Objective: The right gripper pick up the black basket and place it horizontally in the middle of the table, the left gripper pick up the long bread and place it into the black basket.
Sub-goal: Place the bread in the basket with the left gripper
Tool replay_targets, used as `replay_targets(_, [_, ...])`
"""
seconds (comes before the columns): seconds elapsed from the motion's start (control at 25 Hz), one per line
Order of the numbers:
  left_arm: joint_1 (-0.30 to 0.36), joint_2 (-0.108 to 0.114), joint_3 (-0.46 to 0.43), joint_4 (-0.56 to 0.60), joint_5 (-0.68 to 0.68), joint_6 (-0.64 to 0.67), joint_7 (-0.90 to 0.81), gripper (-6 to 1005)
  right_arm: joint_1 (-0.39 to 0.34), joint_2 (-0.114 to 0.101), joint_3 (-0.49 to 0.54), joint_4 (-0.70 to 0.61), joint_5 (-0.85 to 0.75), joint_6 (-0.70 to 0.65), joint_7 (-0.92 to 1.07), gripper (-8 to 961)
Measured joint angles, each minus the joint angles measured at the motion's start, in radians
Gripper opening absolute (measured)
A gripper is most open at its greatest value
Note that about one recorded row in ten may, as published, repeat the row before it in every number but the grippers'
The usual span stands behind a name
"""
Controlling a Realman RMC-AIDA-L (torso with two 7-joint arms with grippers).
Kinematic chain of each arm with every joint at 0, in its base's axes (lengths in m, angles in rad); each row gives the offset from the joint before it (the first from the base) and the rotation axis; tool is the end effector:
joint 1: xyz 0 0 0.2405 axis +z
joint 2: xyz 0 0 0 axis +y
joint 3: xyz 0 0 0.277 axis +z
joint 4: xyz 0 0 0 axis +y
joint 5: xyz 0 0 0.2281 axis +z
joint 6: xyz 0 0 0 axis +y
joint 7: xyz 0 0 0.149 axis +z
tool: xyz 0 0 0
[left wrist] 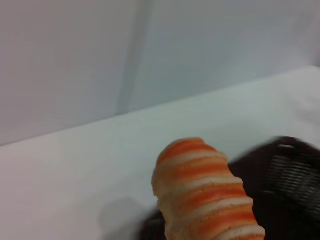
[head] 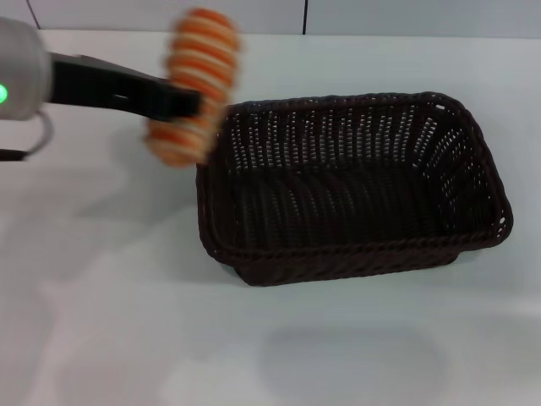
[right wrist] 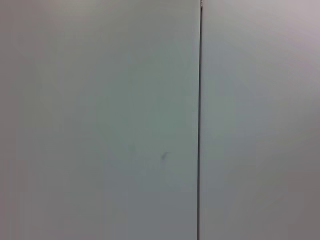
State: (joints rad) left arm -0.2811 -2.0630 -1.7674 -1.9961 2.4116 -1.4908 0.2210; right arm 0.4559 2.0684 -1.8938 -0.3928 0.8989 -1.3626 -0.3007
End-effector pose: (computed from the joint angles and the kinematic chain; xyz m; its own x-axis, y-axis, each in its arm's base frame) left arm -0.1381 0.3298 0.0686 0.6999 0.6388 0.3193 0.6997 -0.5235 -0.4862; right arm 0.3090 0.3851 0.0547 0.7796 0.4245 -0.4604 -0.5985 0.2887 -0.7473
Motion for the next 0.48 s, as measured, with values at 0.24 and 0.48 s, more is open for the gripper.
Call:
replay_targets(0.24, [-0.031,-0.003,0.131,0.078,-0.102,0.071,0.021,363,0.009,-0.001,0.0,0.003,0.0,0.001,0.0,492])
replay_targets(0.48, [-0.053,-0.003,0.202,0.203,-0.141,0.163,0.041,317,0.009,-0.001,0.0,0.004,0.0,-0.001,0.003,492])
